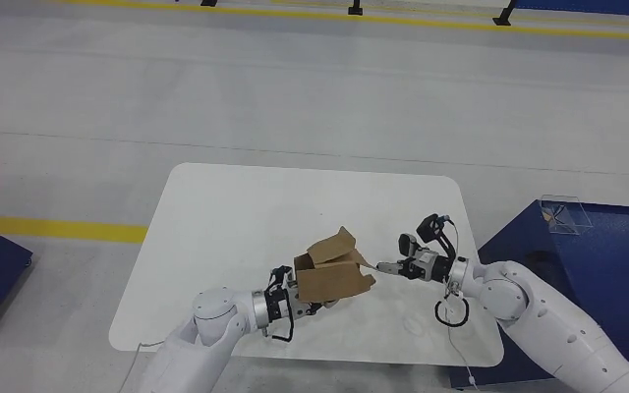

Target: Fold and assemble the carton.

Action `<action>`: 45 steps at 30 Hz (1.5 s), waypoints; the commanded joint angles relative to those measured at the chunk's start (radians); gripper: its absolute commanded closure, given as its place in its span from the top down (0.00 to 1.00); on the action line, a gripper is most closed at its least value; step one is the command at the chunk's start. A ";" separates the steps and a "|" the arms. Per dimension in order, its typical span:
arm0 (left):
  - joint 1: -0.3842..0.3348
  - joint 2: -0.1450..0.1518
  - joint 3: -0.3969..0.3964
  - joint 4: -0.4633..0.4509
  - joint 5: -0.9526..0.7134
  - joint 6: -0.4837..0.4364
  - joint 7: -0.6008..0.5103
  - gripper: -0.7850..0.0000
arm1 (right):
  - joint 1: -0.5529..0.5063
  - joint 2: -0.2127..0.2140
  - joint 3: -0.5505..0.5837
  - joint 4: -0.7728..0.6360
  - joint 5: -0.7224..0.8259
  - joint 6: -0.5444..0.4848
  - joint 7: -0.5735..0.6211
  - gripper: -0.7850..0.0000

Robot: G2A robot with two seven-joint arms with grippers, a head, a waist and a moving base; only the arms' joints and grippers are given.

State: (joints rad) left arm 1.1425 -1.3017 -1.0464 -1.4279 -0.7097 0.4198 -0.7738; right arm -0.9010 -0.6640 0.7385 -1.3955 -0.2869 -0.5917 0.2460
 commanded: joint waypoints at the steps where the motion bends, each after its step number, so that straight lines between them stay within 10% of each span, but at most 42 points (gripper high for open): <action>1: -0.008 -0.002 0.008 0.006 0.007 -0.005 0.026 0.00 | 0.000 -0.008 0.000 0.004 -0.009 -0.017 -0.013 1.00; 45: -0.056 -0.016 0.052 0.065 -0.069 -0.024 0.047 0.00 | 0.096 -0.181 -0.046 0.213 0.071 -0.240 0.158 1.00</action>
State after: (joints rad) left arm 1.0858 -1.3184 -0.9924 -1.3641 -0.7788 0.3953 -0.7277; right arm -0.8009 -0.8480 0.6800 -1.1818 -0.2091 -0.8303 0.4078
